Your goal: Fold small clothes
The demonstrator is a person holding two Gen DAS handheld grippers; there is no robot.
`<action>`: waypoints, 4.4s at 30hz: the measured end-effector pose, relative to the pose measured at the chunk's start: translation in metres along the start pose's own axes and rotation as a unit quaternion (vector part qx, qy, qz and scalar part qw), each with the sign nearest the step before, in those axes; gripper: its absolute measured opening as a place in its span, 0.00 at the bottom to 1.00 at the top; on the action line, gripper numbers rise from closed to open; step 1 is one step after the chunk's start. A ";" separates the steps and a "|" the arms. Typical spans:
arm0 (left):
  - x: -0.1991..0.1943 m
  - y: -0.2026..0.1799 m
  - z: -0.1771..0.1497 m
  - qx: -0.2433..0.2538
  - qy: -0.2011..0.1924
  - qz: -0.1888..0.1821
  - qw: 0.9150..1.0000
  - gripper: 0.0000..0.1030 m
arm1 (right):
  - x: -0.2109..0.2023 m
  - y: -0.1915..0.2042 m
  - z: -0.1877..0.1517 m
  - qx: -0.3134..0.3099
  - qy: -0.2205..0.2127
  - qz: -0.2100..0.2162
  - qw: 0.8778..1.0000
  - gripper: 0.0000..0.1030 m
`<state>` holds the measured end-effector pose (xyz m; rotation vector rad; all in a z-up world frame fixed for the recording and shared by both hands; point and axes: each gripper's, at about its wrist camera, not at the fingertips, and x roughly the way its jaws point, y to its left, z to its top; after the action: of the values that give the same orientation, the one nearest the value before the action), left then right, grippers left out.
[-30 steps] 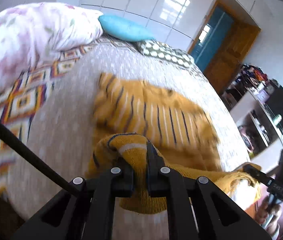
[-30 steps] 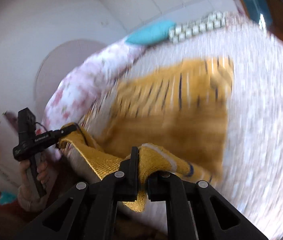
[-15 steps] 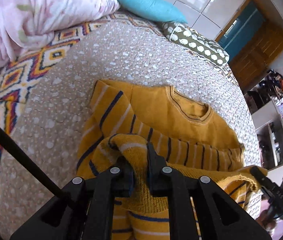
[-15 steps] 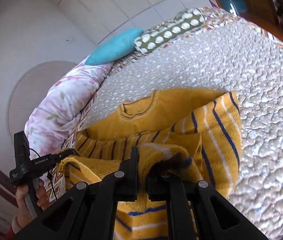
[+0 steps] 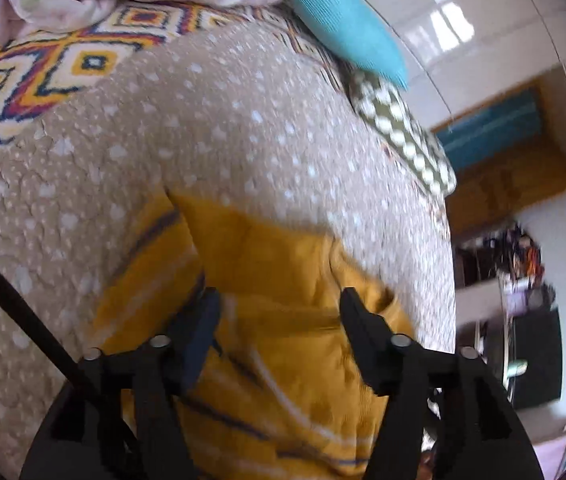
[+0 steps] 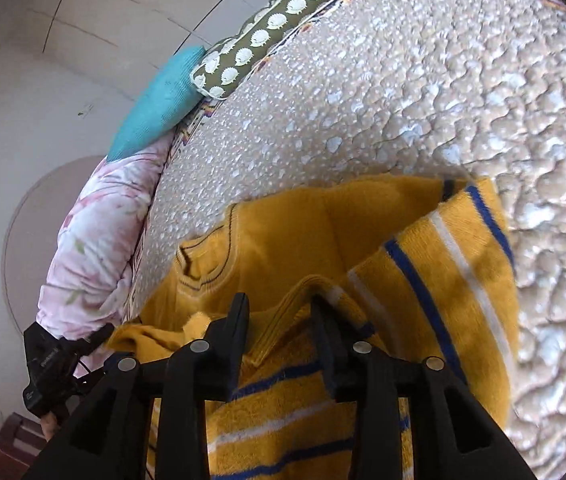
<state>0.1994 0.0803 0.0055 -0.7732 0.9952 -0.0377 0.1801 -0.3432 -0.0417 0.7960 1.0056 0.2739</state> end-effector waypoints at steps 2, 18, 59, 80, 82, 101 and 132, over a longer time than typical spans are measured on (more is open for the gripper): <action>0.001 0.004 0.007 -0.002 -0.005 0.018 1.000 0.61 | 0.003 -0.003 0.005 0.011 -0.005 0.015 1.000 0.45; -0.074 0.016 -0.050 0.118 0.017 0.078 0.990 0.64 | -0.092 -0.006 -0.028 -0.089 -0.027 -0.066 0.993 0.65; -0.105 0.086 -0.189 0.196 -0.116 0.080 0.970 0.99 | 0.011 0.134 -0.041 -0.184 -0.052 -0.266 0.945 0.33; -0.156 0.131 -0.167 0.121 -0.171 0.108 0.972 0.99 | 0.223 0.299 -0.142 -0.456 0.091 -0.296 0.834 0.27; -0.151 0.131 -0.165 0.121 -0.166 0.114 0.972 0.99 | 0.207 0.309 -0.138 -0.453 0.074 -0.269 0.847 0.27; -0.180 0.190 -0.141 -0.010 -0.205 0.164 0.965 0.99 | 0.063 0.270 -0.290 -0.569 0.095 -0.094 0.811 0.51; -0.195 0.170 -0.151 0.027 -0.236 0.110 0.965 0.99 | 0.055 0.264 -0.241 -0.456 0.054 -0.056 0.886 0.35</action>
<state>-0.0795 0.1914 0.0012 -0.5797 0.6148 0.2992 0.0463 -0.0175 0.0394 -0.1407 0.8830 0.6350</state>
